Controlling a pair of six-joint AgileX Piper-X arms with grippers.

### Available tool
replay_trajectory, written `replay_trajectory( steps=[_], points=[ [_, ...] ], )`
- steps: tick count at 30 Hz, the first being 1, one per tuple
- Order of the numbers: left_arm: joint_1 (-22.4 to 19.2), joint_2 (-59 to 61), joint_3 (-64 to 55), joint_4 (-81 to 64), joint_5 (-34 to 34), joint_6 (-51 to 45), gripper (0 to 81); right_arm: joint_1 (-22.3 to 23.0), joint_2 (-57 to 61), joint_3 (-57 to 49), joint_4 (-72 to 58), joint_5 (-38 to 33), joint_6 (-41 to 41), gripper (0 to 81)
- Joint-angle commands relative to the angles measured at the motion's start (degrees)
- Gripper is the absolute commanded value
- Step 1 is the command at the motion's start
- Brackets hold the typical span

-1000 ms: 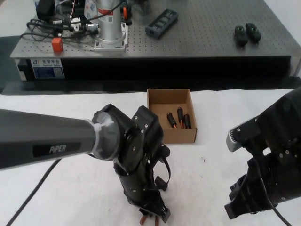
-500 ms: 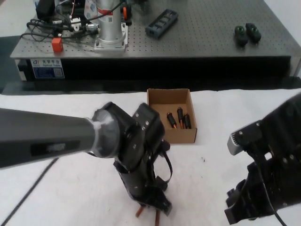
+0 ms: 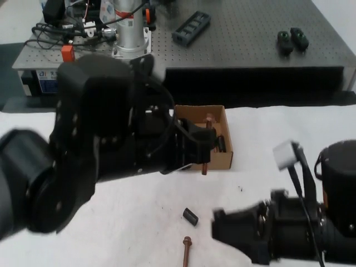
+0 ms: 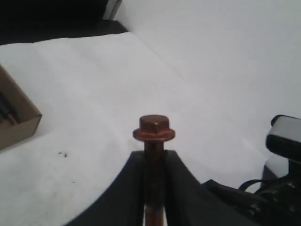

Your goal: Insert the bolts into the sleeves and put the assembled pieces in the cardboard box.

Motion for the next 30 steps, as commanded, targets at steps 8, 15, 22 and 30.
replay_trajectory(
  steps=[8,15,22,30],
  points=[
    [0.1,-2.0,3.9,-11.6,6.0,-10.8,0.6,0.4,1.2,-0.4,-9.9,2.5,4.8,2.4],
    [0.1,-2.0,3.9,-11.6,6.8,-11.1,0.6,0.4,1.2,-0.4,-6.2,0.9,4.8,2.4],
    [0.1,-2.0,3.9,-11.6,7.3,-11.7,0.6,0.4,1.2,-0.4,-8.0,5.2,3.6,2.4],
    [0.1,-2.0,3.9,-11.6,10.0,-13.2,0.6,0.4,1.2,-0.4,-10.2,8.0,3.9,2.4]
  ],
)
